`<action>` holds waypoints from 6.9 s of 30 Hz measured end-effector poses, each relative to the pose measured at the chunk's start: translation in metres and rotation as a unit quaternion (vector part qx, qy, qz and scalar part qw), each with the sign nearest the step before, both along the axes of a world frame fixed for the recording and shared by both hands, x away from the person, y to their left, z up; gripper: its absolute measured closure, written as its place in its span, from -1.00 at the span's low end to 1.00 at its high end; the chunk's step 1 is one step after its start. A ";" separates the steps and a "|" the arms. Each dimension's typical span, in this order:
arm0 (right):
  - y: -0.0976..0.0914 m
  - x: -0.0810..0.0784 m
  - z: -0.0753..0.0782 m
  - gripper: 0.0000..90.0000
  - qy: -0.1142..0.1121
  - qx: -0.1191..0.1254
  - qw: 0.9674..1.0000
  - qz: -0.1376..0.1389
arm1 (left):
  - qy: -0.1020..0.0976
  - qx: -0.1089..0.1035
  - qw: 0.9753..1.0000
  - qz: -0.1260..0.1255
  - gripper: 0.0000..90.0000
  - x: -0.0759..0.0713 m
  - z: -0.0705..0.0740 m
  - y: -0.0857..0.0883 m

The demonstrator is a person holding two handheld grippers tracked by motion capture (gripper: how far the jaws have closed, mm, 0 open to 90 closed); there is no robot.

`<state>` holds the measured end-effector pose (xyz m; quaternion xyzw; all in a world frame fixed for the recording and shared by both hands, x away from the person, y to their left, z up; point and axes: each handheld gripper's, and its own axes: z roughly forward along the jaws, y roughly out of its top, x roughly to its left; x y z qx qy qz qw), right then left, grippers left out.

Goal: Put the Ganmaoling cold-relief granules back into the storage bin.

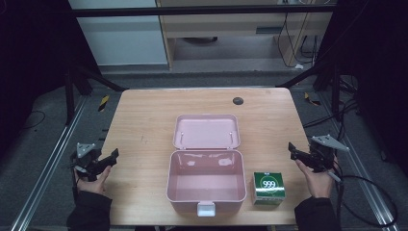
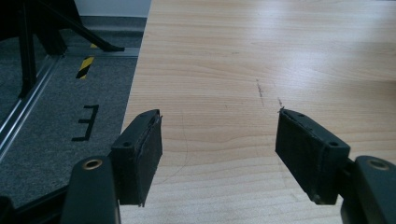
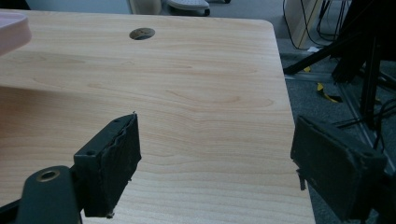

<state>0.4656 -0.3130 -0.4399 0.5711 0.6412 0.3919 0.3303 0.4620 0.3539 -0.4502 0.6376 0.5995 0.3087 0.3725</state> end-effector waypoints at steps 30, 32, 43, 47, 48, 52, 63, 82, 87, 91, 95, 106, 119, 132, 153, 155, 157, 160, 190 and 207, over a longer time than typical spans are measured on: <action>0.030 -0.006 0.048 -0.67 -0.015 -0.080 0.990 0.112 | 0.037 0.019 0.998 -0.038 -0.34 0.004 -0.011 -0.012; 0.030 -0.005 0.051 -0.68 -0.016 -0.087 0.989 0.119 | 0.039 0.020 0.998 -0.040 -0.34 0.004 -0.011 -0.013; 0.035 -0.002 0.069 -0.69 0.009 -0.099 0.979 0.179 | 0.047 0.027 0.997 -0.052 -0.35 0.005 -0.014 -0.016; 0.042 -0.002 0.073 -0.69 0.027 -0.123 0.968 0.216 | 0.050 0.028 0.997 -0.055 -0.35 0.006 -0.015 -0.016; 0.044 -0.002 0.074 -0.69 0.030 -0.125 0.967 0.222 | 0.050 0.028 0.997 -0.055 -0.35 0.006 -0.015 -0.016; 0.050 -0.001 0.081 -0.71 0.043 -0.138 0.957 0.251 | 0.051 0.030 0.997 -0.058 -0.35 0.006 -0.015 -0.017; 0.069 0.001 0.098 -0.76 0.080 -0.201 0.922 0.320 | 0.053 0.030 0.996 -0.060 -0.35 0.005 -0.016 -0.017; 0.091 -0.008 0.095 -0.78 0.152 -0.260 0.851 0.431 | 0.054 0.033 0.996 -0.062 -0.35 0.006 -0.016 -0.018; 0.096 -0.011 0.091 -0.80 0.172 -0.272 0.830 0.455 | 0.054 0.033 0.996 -0.062 -0.35 0.006 -0.016 -0.017; 0.099 -0.012 0.088 -0.82 0.185 -0.278 0.817 0.470 | 0.055 0.033 0.996 -0.062 -0.35 0.006 -0.016 -0.018; 0.101 -0.014 0.086 -0.82 0.194 -0.281 0.808 0.480 | 0.058 0.035 0.996 -0.064 -0.35 0.006 -0.017 -0.018; 0.106 -0.019 0.075 -0.87 0.222 -0.274 0.783 0.513 | 0.059 0.036 0.996 -0.065 -0.35 0.006 -0.017 -0.019; 0.109 -0.025 0.056 -0.91 0.247 -0.292 0.761 0.524 | 0.058 0.036 0.996 -0.065 -0.35 0.006 -0.017 -0.018; 0.112 -0.027 0.035 -0.93 0.259 -0.302 0.755 0.521 | 0.058 0.037 0.995 -0.065 -0.35 0.006 -0.017 -0.018; 0.118 -0.021 0.004 -0.88 0.284 -0.303 0.743 0.525 | 0.059 0.038 0.995 -0.065 -0.35 0.006 -0.017 -0.019; 0.118 -0.020 0.001 -0.87 0.284 -0.304 0.741 0.527 | 0.058 0.039 0.995 -0.065 -0.35 0.006 -0.017 -0.018; 0.118 -0.019 -0.002 -0.85 0.291 -0.304 0.740 0.525 | 0.059 0.038 0.995 -0.065 -0.35 0.006 -0.017 -0.018; 0.118 -0.019 -0.004 -0.84 0.291 -0.304 0.740 0.525 | 0.058 0.039 0.995 -0.065 -0.35 0.006 -0.017 -0.018; 0.113 -0.018 0.011 -0.66 0.303 -0.286 0.746 0.519 | 0.059 0.039 0.995 -0.064 -0.35 0.006 -0.017 -0.018; 0.105 -0.017 0.052 -0.66 0.289 -0.271 0.767 0.505 | 0.060 0.039 0.995 -0.065 -0.35 0.007 -0.018 -0.019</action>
